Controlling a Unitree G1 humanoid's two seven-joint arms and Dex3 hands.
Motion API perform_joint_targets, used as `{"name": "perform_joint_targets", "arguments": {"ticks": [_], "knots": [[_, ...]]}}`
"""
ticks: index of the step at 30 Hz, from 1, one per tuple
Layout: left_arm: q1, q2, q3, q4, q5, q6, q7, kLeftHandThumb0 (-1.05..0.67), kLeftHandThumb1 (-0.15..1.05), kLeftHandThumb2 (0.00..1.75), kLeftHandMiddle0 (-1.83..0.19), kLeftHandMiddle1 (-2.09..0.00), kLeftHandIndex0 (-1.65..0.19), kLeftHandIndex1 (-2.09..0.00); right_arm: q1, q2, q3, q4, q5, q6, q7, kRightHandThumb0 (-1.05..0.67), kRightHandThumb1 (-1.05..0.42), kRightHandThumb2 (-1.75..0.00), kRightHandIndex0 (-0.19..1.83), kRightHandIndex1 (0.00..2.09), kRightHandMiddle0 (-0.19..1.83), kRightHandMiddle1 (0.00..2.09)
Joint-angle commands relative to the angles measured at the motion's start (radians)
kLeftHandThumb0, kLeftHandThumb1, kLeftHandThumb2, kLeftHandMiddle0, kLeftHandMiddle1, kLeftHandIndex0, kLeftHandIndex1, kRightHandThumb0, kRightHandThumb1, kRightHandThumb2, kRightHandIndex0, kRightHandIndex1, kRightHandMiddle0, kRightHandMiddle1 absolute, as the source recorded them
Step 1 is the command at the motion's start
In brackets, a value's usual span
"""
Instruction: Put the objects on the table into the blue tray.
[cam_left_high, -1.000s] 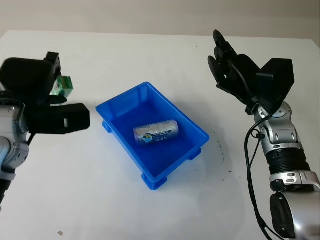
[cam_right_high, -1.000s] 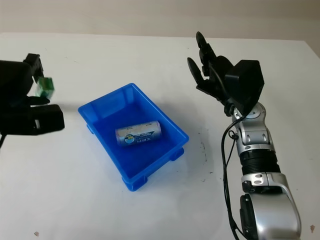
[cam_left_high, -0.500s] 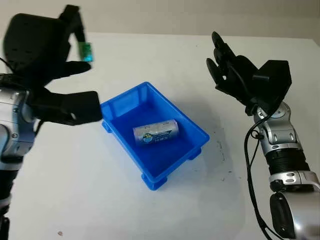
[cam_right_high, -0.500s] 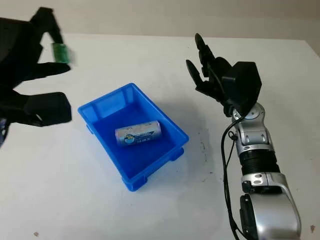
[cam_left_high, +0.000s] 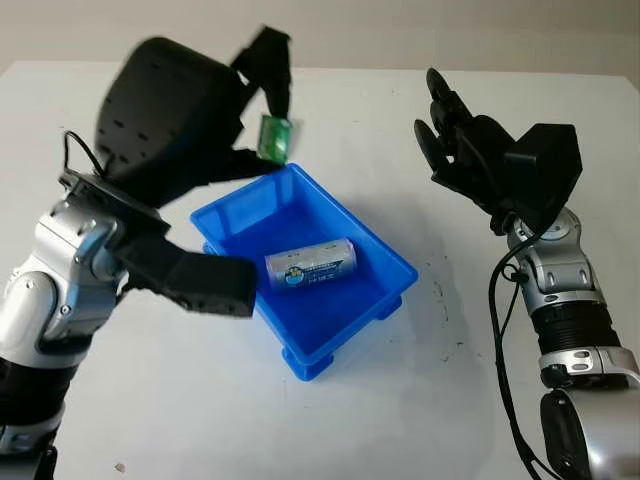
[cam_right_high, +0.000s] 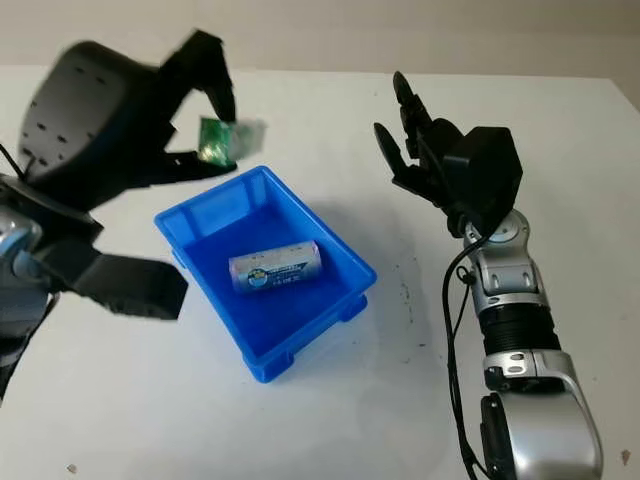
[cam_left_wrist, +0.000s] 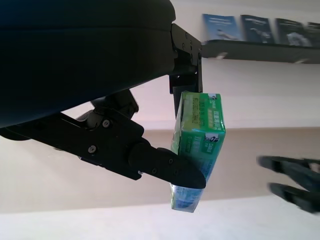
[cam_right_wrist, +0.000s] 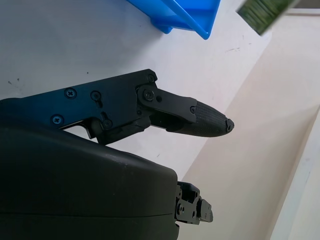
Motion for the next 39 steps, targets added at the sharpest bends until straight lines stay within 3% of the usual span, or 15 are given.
{"name": "perform_joint_targets", "arguments": {"ticks": [1, 5, 8, 17, 21, 24, 25, 26, 27, 28, 29, 32, 39], "knots": [[0.017, -0.004, 0.008, -0.019, 0.004, -0.012, -0.003, -0.33, 1.05, 0.24, -1.23, -2.09, -0.39, -2.09, 0.001, 0.007, -0.003, -0.019, 0.006, -0.001, -0.003, -0.57, -1.05, -0.65, -0.19, 0.0, -0.19, 0.0], [0.033, -0.009, 0.0, -0.018, 0.016, -0.01, -0.037, -0.35, 1.05, 0.26, -1.19, -2.09, -0.32, -2.09, 0.002, 0.007, -0.004, -0.018, 0.008, -0.003, -0.004, -0.57, -1.05, -0.64, -0.19, 0.0, -0.19, 0.0], [0.041, -0.019, -0.009, -0.021, 0.025, 0.004, -0.079, -0.34, 1.05, 0.25, -1.17, -2.09, -0.34, -2.09, 0.003, 0.005, -0.004, -0.018, 0.007, -0.006, -0.004, -0.57, -1.05, -0.64, -0.19, 0.0, -0.19, 0.0], [0.066, -0.032, -0.015, -0.005, 0.111, -0.007, -0.067, -0.35, 1.05, 0.18, -1.21, -2.09, -0.48, -2.09, 0.003, 0.001, -0.008, -0.022, 0.011, 0.003, -0.002, -0.57, -1.05, -0.64, -0.19, 0.0, -0.19, 0.0], [0.072, -0.032, -0.015, -0.022, 0.114, 0.019, -0.128, -0.37, 1.05, 0.2, -1.09, -2.09, -0.29, -2.09, -0.001, 0.003, -0.005, -0.018, 0.007, 0.003, -0.008, -0.58, -1.05, -0.63, -0.19, 0.0, -0.19, 0.0], [0.072, -0.026, -0.029, -0.032, 0.18, 0.055, -0.187, -0.6, 1.05, 0.26, -0.39, -2.09, 0.05, -1.35, -0.003, 0.005, -0.005, -0.018, 0.009, 0.006, -0.008, -0.58, -1.05, -0.63, -0.19, 0.0, -0.19, 0.0], [0.074, -0.026, -0.037, -0.039, 0.211, 0.074, -0.219, -0.68, 1.05, 0.31, -0.17, -2.01, 0.06, -1.02, -0.003, 0.005, -0.005, -0.017, 0.01, 0.005, -0.007, -0.58, -1.05, -0.63, -0.19, 0.0, -0.19, 0.0], [0.076, -0.029, -0.042, -0.046, 0.231, 0.093, -0.254, -0.75, 1.05, 0.39, -0.03, -1.3, 0.05, -0.58, -0.003, 0.005, -0.005, -0.016, 0.01, 0.003, -0.007, -0.58, -1.05, -0.63, -0.19, 0.0, -0.19, 0.0], [0.078, -0.035, -0.046, -0.05, 0.242, 0.11, -0.282, -0.79, 1.05, 0.44, -0.03, -0.81, 0.08, -0.35, -0.003, 0.005, -0.005, -0.014, 0.011, 0.0, -0.005, -0.58, -1.05, -0.63, -0.19, 0.0, -0.19, 0.0], [0.078, -0.041, -0.048, -0.051, 0.245, 0.122, -0.303, -0.83, 1.05, 0.49, -0.02, -0.41, 0.12, -0.18, -0.002, 0.003, -0.005, -0.016, 0.01, 0.001, -0.004, -0.57, -1.05, -0.63, -0.19, 0.0, -0.19, 0.0], [0.079, -0.045, -0.048, -0.049, 0.242, 0.13, -0.316, -0.84, 1.05, 0.52, 0.01, -0.25, 0.16, -0.11, 0.0, 0.002, -0.004, -0.018, 0.009, 0.0, -0.003, -0.57, -1.05, -0.63, -0.19, 0.0, -0.19, 0.0], [0.076, -0.058, -0.039, -0.041, 0.2, 0.14, -0.34, -0.87, 1.05, 0.57, 0.12, -0.06, 0.19, -0.01, 0.006, 0.0, -0.004, -0.025, 0.01, -0.001, -0.001, -0.57, -1.05, -0.64, -0.19, 0.0, -0.19, 0.0], [0.067, -0.067, -0.006, 0.005, 0.065, 0.113, -0.296, -0.82, 1.05, 0.58, 0.19, 0.0, 0.19, 0.0, 0.01, 0.002, -0.003, -0.016, 0.002, -0.016, -0.009, -0.59, -1.05, -0.6, -0.19, 0.0, -0.19, 0.0]]}}
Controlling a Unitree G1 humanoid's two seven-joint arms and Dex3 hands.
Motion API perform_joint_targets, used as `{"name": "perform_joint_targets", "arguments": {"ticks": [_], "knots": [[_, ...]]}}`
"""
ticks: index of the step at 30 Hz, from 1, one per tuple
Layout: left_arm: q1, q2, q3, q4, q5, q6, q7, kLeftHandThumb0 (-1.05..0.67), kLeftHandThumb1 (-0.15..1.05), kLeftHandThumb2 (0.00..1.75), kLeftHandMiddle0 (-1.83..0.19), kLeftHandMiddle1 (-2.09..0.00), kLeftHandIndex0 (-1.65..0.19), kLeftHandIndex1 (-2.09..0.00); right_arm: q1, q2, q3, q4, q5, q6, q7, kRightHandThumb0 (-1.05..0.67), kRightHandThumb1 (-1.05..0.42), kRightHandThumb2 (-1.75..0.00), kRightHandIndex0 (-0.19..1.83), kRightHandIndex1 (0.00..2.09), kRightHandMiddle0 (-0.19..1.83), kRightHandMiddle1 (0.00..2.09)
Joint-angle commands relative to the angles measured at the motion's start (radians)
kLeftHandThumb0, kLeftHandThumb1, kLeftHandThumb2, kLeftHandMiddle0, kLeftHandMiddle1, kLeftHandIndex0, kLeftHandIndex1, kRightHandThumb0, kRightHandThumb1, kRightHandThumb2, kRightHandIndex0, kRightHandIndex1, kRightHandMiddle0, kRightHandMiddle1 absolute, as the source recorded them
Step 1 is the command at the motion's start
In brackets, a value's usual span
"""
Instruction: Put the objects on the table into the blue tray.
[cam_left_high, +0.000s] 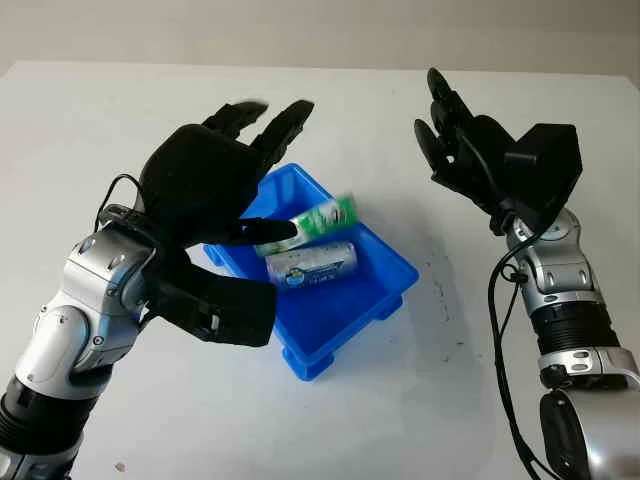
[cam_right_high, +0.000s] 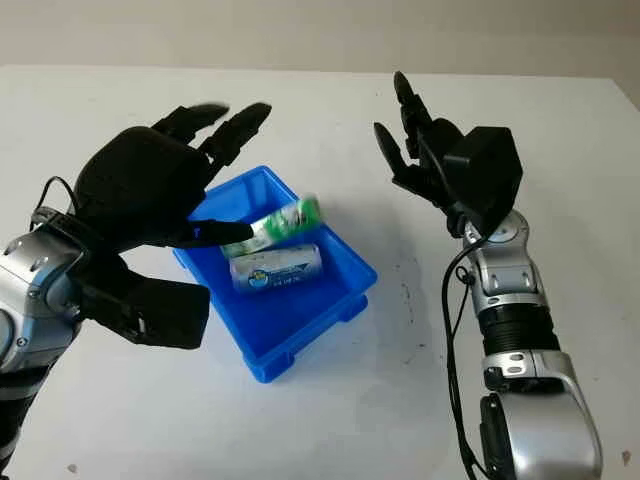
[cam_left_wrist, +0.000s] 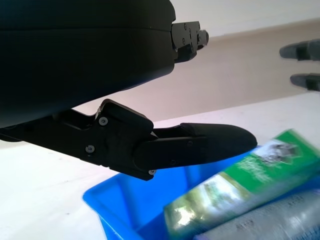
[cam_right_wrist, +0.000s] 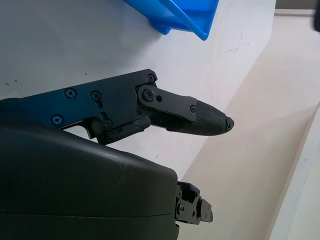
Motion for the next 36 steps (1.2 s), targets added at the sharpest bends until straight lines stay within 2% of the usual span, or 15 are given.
{"name": "perform_joint_targets", "arguments": {"ticks": [1, 7, 10, 14, 17, 20, 27, 32, 36], "knots": [[-0.005, -0.01, 0.025, 0.011, -0.045, -0.006, 0.021, -0.81, 1.05, 0.58, 0.19, 0.0, 0.19, 0.0, 0.008, 0.002, -0.003, -0.017, 0.0, -0.009, -0.009, -0.59, -1.05, -0.6, -0.19, 0.0, -0.19, 0.0], [-0.015, -0.033, 0.069, 0.061, -0.193, -0.005, 0.066, -0.73, 1.05, 0.56, 0.19, 0.0, 0.19, 0.0, 0.02, 0.02, -0.019, -0.029, 0.038, -0.013, 0.0, -0.57, -1.05, -0.61, -0.19, 0.0, -0.19, 0.0], [-0.014, -0.06, 0.12, 0.113, -0.311, -0.024, 0.119, -0.71, 1.05, 0.56, 0.18, -0.01, 0.18, -0.02, 0.029, 0.034, -0.029, -0.055, 0.06, 0.008, -0.005, -0.55, -1.05, -0.62, -0.19, 0.0, -0.19, 0.0], [-0.041, -0.15, 0.255, 0.219, -0.605, -0.014, 0.167, -0.75, 1.05, 0.58, 0.15, -0.05, 0.16, -0.03, 0.05, 0.054, -0.04, -0.102, 0.088, 0.03, -0.015, -0.58, -1.05, -0.63, -0.19, 0.0, -0.19, 0.0], [-0.082, -0.251, 0.379, 0.261, -0.842, 0.091, 0.222, -0.74, 1.05, 0.61, 0.14, -0.05, 0.13, -0.05, 0.052, 0.061, -0.046, -0.106, 0.098, 0.028, -0.017, -0.64, -1.05, -0.65, -0.19, 0.0, -0.19, 0.0], [-0.097, -0.298, 0.469, 0.327, -0.977, 0.117, 0.293, -0.75, 1.05, 0.7, 0.18, -0.01, 0.18, -0.01, 0.047, 0.059, -0.049, -0.106, 0.107, 0.032, -0.009, -0.69, -1.05, -0.72, -0.19, 0.0, -0.19, 0.0], [-0.102, -0.318, 0.542, 0.52, -1.104, 0.036, 0.35, -0.77, 1.05, 0.74, 0.19, 0.0, 0.19, 0.0, 0.045, 0.06, -0.055, -0.127, 0.119, 0.061, -0.018, -0.77, -1.05, -0.78, -0.19, 0.0, -0.19, 0.0], [-0.101, -0.317, 0.543, 0.618, -1.129, -0.045, 0.352, -0.78, 1.05, 0.74, 0.19, 0.0, 0.19, 0.0, 0.049, 0.062, -0.057, -0.143, 0.112, 0.081, -0.04, -0.75, -1.05, -0.81, -0.19, 0.0, -0.19, 0.0], [-0.105, -0.315, 0.53, 0.679, -1.132, -0.062, 0.355, -0.79, 1.05, 0.75, 0.19, 0.0, 0.19, 0.0, 0.047, 0.066, -0.058, -0.127, 0.11, 0.075, -0.051, -0.74, -1.05, -0.81, -0.19, 0.0, -0.19, 0.0]]}}
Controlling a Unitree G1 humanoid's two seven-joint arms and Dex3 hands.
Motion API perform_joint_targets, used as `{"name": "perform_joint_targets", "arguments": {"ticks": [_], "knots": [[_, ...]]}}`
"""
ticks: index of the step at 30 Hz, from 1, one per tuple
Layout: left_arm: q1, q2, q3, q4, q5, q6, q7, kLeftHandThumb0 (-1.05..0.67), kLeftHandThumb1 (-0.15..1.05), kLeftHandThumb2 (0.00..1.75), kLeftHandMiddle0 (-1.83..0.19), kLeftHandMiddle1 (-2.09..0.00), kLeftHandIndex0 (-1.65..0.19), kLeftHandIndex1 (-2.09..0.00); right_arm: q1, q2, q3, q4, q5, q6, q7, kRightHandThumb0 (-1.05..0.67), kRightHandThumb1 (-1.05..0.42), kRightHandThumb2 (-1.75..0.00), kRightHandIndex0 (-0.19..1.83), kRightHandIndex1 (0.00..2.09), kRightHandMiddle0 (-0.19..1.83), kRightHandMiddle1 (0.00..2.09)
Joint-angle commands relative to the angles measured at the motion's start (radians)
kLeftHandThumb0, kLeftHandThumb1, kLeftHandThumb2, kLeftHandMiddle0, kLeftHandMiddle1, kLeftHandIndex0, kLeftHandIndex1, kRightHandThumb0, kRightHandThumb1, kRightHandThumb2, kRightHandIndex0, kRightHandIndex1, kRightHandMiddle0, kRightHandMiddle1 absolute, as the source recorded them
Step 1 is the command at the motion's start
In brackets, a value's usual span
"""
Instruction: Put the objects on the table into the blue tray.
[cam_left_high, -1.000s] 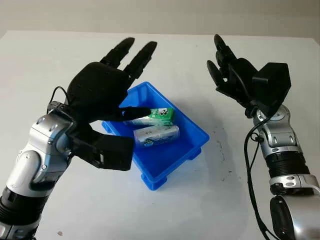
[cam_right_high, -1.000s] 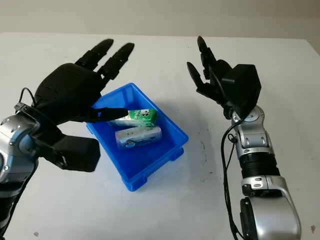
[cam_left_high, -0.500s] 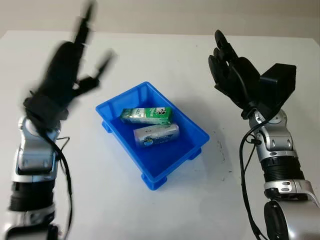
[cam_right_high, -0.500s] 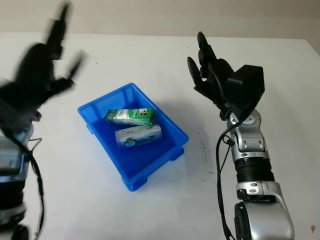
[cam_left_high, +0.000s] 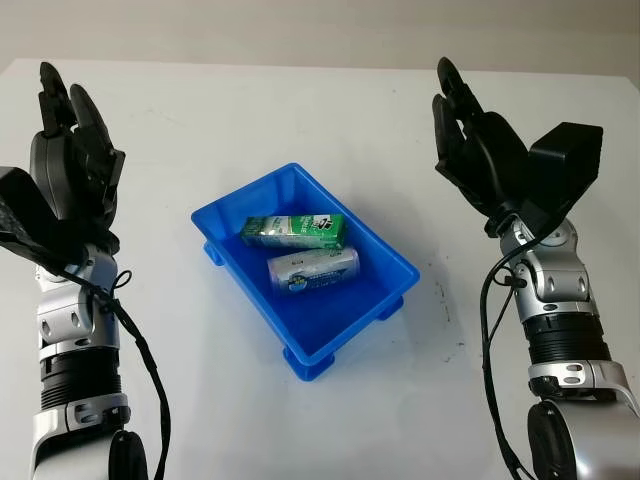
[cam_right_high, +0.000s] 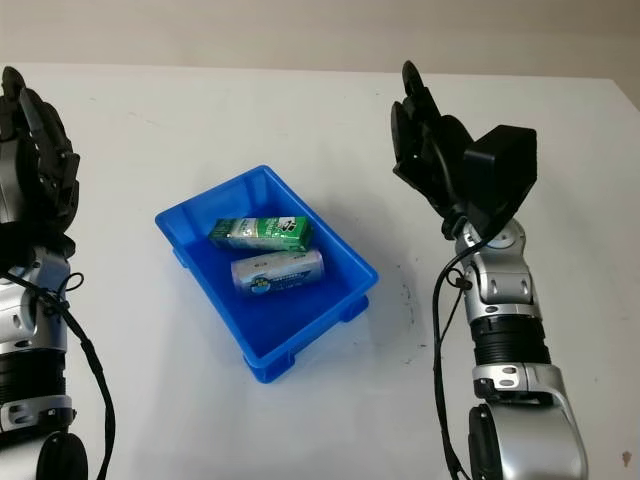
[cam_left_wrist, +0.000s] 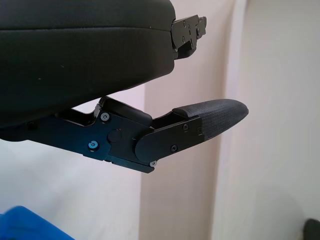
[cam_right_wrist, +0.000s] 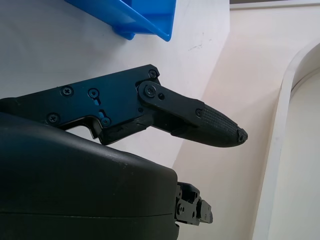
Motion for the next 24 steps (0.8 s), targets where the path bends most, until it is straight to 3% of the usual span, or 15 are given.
{"name": "perform_joint_targets", "arguments": {"ticks": [1, 24], "knots": [[-0.009, 0.002, -0.01, 0.017, -0.008, -0.008, -0.003, -0.79, 1.05, 0.74, 0.19, 0.0, 0.19, 0.0, 0.006, 0.007, -0.004, -0.009, -0.002, 0.005, -0.008, -0.75, -1.05, -0.81, -0.19, 0.0, -0.19, 0.0], [0.045, 0.016, -0.138, -0.052, 0.033, 0.047, -0.045, -0.8, 1.05, 0.74, 0.19, 0.0, 0.19, 0.0, 0.019, 0.027, -0.019, 0.004, 0.011, 0.012, -0.037, -0.71, -1.05, -0.8, -0.19, 0.0, -0.19, 0.0]]}}
